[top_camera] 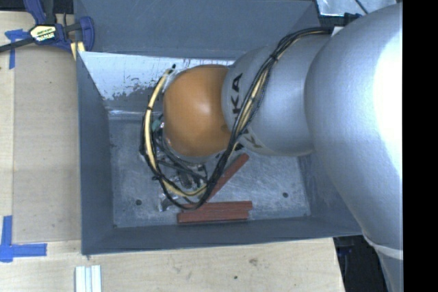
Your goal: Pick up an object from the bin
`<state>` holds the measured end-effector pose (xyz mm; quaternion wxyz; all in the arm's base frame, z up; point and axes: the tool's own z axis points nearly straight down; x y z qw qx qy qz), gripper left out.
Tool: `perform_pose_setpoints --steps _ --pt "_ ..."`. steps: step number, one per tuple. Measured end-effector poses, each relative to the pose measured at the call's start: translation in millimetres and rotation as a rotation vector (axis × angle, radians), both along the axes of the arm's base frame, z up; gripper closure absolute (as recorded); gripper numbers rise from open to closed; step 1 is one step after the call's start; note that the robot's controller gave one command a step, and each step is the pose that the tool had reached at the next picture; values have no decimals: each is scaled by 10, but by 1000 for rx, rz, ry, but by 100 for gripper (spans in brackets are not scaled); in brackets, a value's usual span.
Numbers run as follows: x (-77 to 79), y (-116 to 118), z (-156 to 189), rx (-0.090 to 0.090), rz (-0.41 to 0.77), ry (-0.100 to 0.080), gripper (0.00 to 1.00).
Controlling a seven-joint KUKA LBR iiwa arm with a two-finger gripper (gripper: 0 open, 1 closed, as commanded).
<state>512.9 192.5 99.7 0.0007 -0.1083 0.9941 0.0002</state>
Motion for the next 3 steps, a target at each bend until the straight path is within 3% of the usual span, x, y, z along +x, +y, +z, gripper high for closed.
perform_pose_setpoints --steps 1,2,3 --pt "-1 -199 -37 -2 -241 2 0" --pt "124 -530 -92 0 -127 2 0" --pt "33 -741 -47 1 88 -10 0"
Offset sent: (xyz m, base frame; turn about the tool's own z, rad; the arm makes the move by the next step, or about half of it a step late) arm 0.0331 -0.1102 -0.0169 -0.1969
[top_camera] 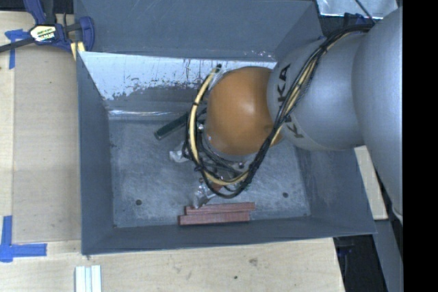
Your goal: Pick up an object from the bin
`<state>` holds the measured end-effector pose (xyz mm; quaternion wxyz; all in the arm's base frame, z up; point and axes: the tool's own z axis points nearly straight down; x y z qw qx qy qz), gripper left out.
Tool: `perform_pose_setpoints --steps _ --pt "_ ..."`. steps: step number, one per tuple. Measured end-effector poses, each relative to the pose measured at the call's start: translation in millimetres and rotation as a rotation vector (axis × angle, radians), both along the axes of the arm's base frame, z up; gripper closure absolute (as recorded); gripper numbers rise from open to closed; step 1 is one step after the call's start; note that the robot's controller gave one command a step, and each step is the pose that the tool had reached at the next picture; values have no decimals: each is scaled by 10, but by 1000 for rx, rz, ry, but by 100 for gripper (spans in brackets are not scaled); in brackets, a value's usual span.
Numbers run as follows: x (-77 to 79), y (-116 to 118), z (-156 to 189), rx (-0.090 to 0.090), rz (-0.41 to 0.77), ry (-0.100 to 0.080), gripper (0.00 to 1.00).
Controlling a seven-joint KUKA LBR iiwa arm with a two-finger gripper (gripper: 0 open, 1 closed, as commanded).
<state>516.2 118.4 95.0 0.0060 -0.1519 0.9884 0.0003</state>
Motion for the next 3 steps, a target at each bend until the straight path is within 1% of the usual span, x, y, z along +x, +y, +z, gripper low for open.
perform_pose_setpoints --steps 1,2,3 --pt "275 -454 -55 2 -246 12 0" --pt "386 -706 -36 -1 -271 6 0" --pt "138 -1049 -61 1 -164 10 0"
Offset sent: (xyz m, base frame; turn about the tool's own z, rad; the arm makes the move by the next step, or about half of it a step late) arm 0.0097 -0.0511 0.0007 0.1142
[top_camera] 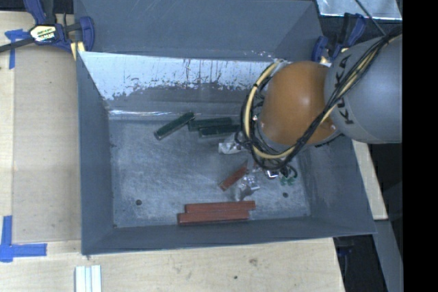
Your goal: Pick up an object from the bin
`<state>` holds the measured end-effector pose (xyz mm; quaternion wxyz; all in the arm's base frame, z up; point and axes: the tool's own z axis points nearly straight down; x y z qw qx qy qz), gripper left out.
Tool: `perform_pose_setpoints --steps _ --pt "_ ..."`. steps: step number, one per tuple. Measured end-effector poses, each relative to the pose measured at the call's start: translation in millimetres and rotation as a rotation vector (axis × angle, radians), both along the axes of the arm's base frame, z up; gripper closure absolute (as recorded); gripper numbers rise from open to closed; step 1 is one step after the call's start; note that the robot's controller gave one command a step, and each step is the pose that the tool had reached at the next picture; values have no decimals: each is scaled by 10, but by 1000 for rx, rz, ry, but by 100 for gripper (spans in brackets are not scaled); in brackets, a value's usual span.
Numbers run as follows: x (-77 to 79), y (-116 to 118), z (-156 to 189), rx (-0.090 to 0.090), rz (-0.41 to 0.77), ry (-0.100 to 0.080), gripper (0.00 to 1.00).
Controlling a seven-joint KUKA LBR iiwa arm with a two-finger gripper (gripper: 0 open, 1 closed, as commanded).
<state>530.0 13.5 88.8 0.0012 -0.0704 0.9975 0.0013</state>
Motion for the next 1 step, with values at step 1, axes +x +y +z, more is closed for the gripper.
perform_pose_setpoints --steps 1 --pt "-60 -432 28 -5 36 0 0"
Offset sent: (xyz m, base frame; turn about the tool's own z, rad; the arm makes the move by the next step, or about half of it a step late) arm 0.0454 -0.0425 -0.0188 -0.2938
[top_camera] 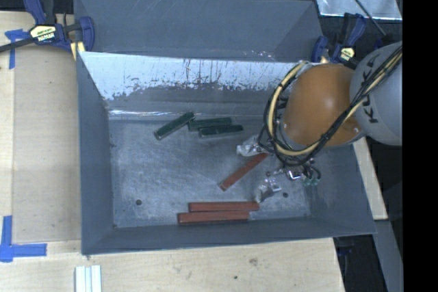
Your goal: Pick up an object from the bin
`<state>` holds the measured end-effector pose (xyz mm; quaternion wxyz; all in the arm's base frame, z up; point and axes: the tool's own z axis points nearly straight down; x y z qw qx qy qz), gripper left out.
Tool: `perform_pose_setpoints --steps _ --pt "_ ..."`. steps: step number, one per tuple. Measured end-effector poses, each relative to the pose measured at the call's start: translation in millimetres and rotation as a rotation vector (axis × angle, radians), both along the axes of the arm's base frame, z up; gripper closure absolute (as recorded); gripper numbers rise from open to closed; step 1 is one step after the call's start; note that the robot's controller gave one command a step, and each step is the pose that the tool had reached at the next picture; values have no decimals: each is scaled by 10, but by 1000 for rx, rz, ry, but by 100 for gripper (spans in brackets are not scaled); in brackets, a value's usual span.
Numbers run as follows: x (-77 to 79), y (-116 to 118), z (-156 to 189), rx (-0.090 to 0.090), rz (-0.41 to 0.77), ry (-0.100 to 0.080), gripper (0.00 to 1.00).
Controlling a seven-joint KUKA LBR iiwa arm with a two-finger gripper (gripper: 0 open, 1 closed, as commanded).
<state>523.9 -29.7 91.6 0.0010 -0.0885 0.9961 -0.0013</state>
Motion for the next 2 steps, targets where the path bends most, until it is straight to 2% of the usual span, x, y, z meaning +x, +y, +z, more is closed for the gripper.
perform_pose_setpoints --steps 1,2 --pt "592 25 -131 4 254 -23 100" --pt "592 25 -131 4 253 -23 100"
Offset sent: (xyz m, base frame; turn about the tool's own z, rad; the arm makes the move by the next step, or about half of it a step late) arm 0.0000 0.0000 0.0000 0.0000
